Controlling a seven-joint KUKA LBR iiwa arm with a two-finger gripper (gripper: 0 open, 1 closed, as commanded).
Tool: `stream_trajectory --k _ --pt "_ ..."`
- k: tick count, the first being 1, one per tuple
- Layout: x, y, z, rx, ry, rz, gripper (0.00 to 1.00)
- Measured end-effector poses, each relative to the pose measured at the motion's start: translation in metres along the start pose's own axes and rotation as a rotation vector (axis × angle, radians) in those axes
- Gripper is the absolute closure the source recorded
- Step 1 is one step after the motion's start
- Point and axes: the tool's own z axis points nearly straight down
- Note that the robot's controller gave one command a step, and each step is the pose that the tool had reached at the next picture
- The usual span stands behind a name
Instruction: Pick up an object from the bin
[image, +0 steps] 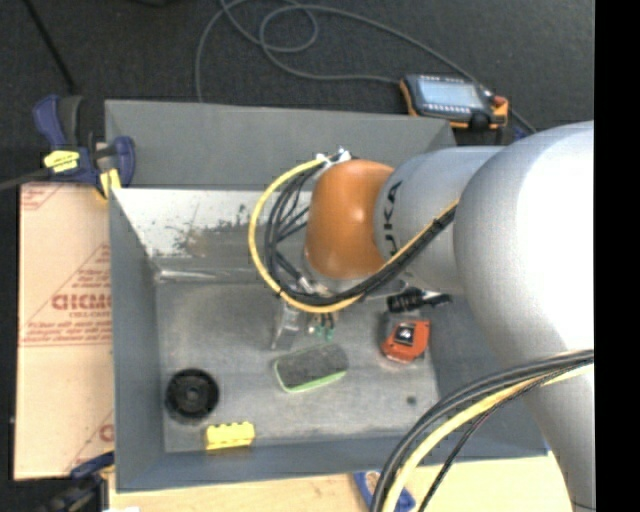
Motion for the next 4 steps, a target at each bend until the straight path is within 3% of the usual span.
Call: stream_trajectory --k 1,2,4 --pt "0.0 0.0 0.0 -0.001 0.0 0.001 0.0" --pt "0.0 0.0 0.0 -0.001 0.0 0.001 0.0" --pt "0.036 -0.045 0.005 0.004 0.003 -0.168 0.0"
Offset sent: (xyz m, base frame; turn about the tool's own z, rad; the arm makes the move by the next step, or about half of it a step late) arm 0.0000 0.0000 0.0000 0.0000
